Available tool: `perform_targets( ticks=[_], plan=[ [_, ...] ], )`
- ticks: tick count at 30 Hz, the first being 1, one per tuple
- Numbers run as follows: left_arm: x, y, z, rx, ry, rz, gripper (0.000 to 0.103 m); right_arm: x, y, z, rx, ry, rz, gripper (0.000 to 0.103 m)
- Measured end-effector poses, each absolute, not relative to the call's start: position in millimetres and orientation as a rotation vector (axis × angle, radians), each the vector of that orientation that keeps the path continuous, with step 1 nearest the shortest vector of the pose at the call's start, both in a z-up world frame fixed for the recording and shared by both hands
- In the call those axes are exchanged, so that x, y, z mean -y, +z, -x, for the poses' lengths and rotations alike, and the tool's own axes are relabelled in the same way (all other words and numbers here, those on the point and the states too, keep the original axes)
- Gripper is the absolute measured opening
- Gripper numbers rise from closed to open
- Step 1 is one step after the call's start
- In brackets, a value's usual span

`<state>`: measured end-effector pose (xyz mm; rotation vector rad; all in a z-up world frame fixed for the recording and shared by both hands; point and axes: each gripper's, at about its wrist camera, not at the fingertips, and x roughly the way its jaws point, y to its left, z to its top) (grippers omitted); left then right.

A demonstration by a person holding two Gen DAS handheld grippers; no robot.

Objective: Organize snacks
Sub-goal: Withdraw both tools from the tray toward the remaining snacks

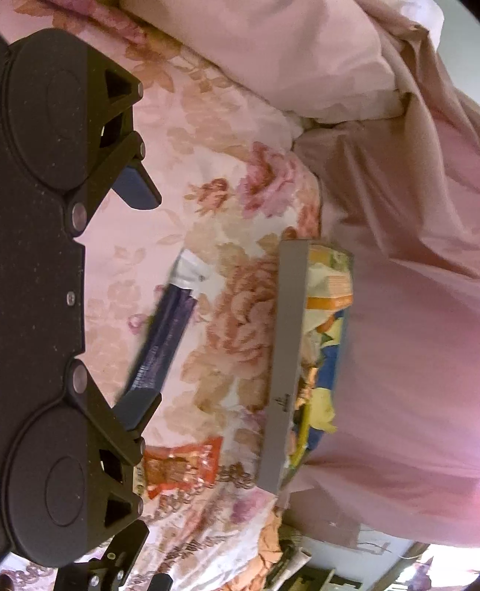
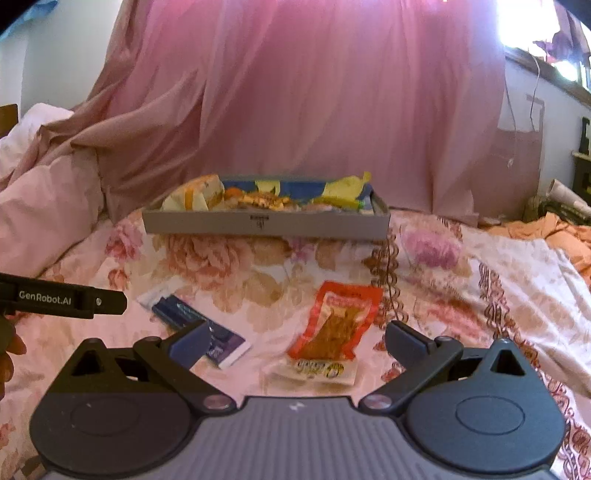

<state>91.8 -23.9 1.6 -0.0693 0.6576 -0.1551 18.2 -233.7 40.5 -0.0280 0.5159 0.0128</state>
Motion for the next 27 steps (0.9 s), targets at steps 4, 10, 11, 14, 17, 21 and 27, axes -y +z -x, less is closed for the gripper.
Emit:
perform_targets(
  ticks=[4, 10, 11, 14, 17, 21, 27],
  plan=[
    [25, -7, -96, -0.686, -0.156, 0.055, 0.102, 233, 33, -22, -0.552, 0.007, 0.024, 0.103],
    [24, -18, -102, -0.722, -0.15, 0.048, 0.102, 233, 22, -27, -0.599, -0.001, 0.025, 0.103],
    [24, -19, -103, -0.727, -0.149, 0.047, 0.102, 233, 21, -28, -0.604, -0.002, 0.025, 0.103],
    [25, -22, -106, -0.74, -0.149, 0.044, 0.102, 234, 17, -30, -0.615, -0.006, 0.025, 0.103],
    [27, -24, -110, -0.751, -0.151, 0.039, 0.102, 235, 13, -32, -0.627, -0.012, 0.024, 0.103],
    [30, -27, -116, -0.766, -0.158, 0.034, 0.102, 238, 9, -38, -0.647, -0.013, 0.005, 0.103],
    [43, -31, -129, -0.784, -0.176, 0.03, 0.102, 245, -1, -51, -0.668, -0.034, -0.003, 0.103]
  ],
)
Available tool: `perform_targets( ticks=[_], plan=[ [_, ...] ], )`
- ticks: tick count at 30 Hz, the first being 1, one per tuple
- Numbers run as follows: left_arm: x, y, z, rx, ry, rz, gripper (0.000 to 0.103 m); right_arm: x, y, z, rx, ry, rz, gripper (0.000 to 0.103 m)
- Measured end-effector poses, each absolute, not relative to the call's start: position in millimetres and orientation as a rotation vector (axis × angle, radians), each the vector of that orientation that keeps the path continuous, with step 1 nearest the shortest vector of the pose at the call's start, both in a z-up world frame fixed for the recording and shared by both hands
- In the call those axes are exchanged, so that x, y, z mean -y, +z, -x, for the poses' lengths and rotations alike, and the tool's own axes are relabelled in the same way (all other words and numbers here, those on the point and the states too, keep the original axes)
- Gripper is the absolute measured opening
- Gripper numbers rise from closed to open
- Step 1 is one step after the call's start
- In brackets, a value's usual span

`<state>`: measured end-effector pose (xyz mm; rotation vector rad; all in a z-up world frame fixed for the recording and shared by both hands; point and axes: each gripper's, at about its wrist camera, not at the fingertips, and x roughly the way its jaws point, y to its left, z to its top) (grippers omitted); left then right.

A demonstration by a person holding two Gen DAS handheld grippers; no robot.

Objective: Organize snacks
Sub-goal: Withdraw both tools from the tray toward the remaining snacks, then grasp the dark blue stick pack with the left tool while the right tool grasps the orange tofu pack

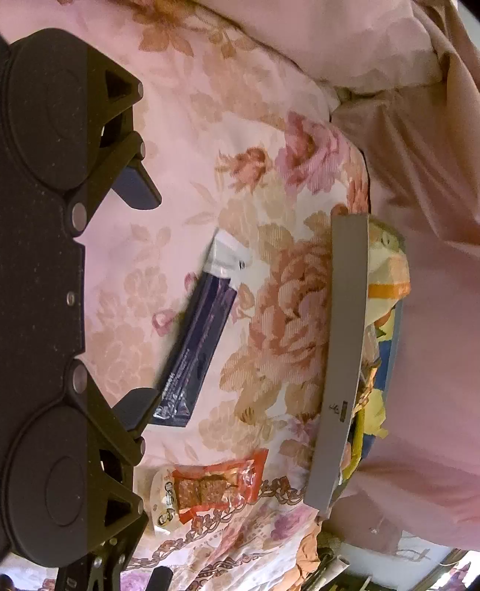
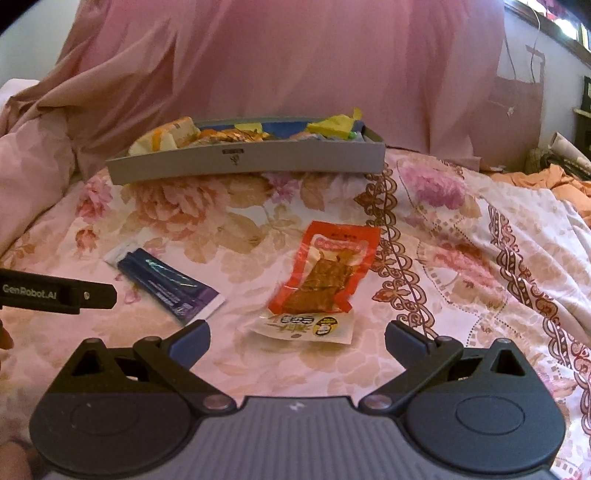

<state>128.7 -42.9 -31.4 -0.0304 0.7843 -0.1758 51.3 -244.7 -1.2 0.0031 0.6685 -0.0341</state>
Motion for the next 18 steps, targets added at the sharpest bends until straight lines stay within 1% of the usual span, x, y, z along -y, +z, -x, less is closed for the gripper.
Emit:
perform_targets(
  ticks=[5, 13, 18],
  plan=[
    [54, -37, -148, -0.819, -0.17, 0.063, 0.102, 253, -10, -70, -0.674, -0.067, -0.014, 0.103],
    [73, -47, -187, -0.891, -0.104, 0.201, 0.102, 263, -26, -95, -0.698, -0.082, -0.032, 0.103],
    [94, -51, -212, -0.908, -0.019, 0.178, 0.102, 261, -33, -108, -0.699, -0.077, -0.032, 0.103]
  ],
)
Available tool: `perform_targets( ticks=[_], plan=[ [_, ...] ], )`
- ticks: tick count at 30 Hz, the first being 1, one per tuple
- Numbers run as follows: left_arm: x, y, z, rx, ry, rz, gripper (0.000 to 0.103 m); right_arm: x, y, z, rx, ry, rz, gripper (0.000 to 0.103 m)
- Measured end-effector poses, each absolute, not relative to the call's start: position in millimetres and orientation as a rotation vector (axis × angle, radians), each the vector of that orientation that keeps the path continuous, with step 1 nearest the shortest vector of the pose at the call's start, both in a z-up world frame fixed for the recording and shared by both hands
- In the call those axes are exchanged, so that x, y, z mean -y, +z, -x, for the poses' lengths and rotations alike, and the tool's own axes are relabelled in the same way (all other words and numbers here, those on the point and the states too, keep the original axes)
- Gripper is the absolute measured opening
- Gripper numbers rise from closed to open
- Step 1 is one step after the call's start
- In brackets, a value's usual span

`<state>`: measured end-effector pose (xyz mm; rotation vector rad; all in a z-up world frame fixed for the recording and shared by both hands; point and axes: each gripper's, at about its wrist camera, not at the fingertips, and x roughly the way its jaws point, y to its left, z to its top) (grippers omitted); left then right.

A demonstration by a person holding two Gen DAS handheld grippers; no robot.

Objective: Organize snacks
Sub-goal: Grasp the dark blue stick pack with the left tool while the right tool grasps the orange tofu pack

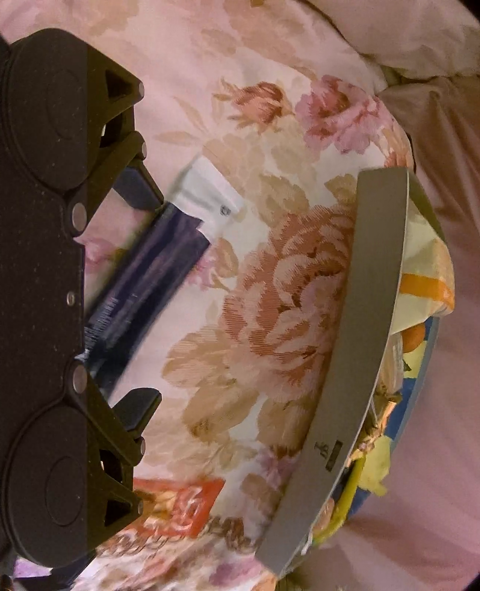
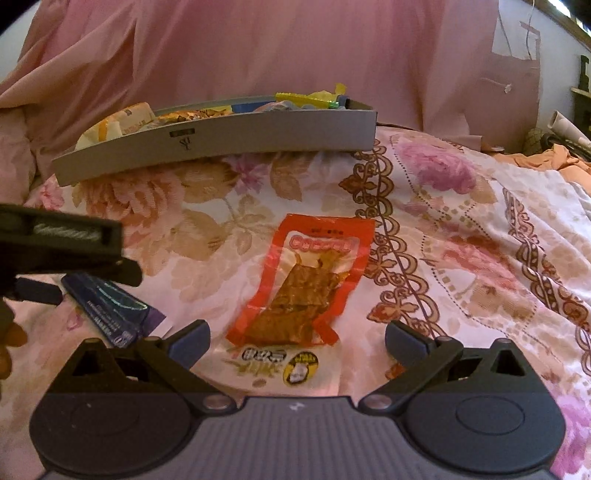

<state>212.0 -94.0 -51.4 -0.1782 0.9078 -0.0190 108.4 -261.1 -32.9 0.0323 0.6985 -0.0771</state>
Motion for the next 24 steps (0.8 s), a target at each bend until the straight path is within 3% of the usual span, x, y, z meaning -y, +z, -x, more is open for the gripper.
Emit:
perform_targets(
  ticks=[11, 24],
  plan=[
    [109, -64, -210, -0.887, -0.033, -0.025, 0.102, 256, -44, -127, -0.713, -0.054, -0.015, 0.103],
    [43, -61, -187, -0.94, -0.09, -0.096, 0.102, 252, -42, -121, -0.728, -0.103, 0.053, 0.102]
  ],
)
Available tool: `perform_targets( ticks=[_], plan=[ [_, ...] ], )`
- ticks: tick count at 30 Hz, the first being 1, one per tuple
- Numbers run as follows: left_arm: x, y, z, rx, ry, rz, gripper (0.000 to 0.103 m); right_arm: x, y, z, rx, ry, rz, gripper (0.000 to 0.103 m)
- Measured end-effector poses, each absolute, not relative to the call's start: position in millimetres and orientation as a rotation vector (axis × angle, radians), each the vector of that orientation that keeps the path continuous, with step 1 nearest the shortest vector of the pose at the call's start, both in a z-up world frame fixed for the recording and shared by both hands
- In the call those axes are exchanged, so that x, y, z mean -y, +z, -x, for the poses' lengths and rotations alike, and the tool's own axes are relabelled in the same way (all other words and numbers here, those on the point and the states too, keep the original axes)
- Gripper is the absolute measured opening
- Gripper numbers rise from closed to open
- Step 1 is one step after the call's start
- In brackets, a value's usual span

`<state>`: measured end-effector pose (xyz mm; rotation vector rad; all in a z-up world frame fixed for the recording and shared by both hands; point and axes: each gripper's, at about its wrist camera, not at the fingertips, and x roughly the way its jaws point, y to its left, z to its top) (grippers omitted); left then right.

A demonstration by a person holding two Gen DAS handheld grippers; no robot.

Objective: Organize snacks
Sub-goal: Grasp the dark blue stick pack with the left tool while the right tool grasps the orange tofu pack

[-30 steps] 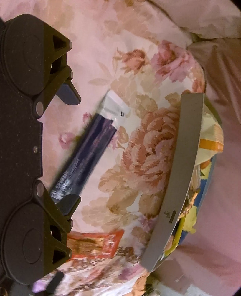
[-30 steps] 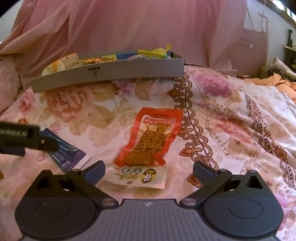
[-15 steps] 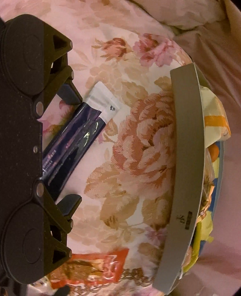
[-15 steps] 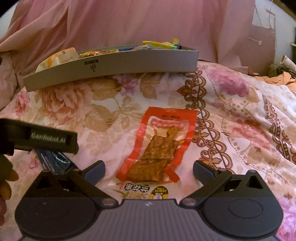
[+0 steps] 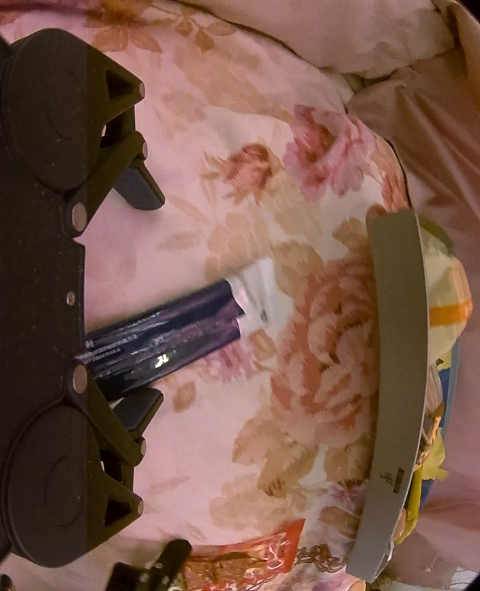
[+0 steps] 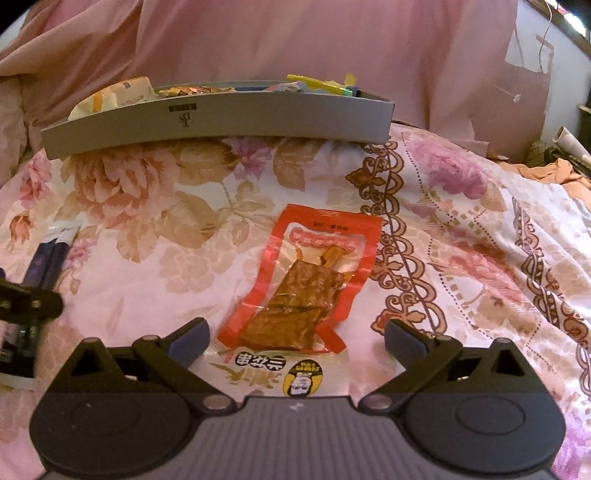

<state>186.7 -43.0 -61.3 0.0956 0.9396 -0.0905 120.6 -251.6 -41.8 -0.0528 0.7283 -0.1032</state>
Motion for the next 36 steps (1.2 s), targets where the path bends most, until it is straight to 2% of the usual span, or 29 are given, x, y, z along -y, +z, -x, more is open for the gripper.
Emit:
perform_targets(
  ticks=[9, 11, 13, 16, 18, 19, 21, 24, 36],
  plan=[
    [52, -61, -187, -0.914, -0.069, -0.105, 0.102, 254, -46, -120, -0.704, -0.074, 0.019, 0.102],
    [53, -60, -186, -0.91, -0.066, -0.093, 0.102, 253, -46, -120, -0.7, -0.062, 0.022, 0.099],
    [53, -59, -186, -0.905, -0.07, -0.09, 0.099, 251, -46, -119, -0.694, -0.045, 0.024, 0.09],
    [54, -56, -180, -0.887, -0.083, -0.099, 0.089, 248, -44, -118, -0.692, -0.03, 0.024, 0.082],
    [56, -54, -175, -0.876, -0.101, -0.107, 0.077, 246, -43, -116, -0.693, -0.025, 0.028, 0.077],
    [57, -53, -173, -0.87, -0.109, -0.11, 0.074, 246, -43, -116, -0.695, -0.022, 0.028, 0.075],
    [57, -53, -170, -0.856, -0.126, -0.116, 0.062, 246, -42, -114, -0.702, -0.015, 0.028, 0.074],
    [58, -53, -164, -0.836, -0.155, -0.147, 0.051, 245, -39, -109, -0.716, 0.008, 0.027, 0.073],
    [33, -49, -131, -0.866, -0.321, -0.137, 0.047, 216, -30, -78, -0.767, 0.157, 0.085, 0.067]
  ],
)
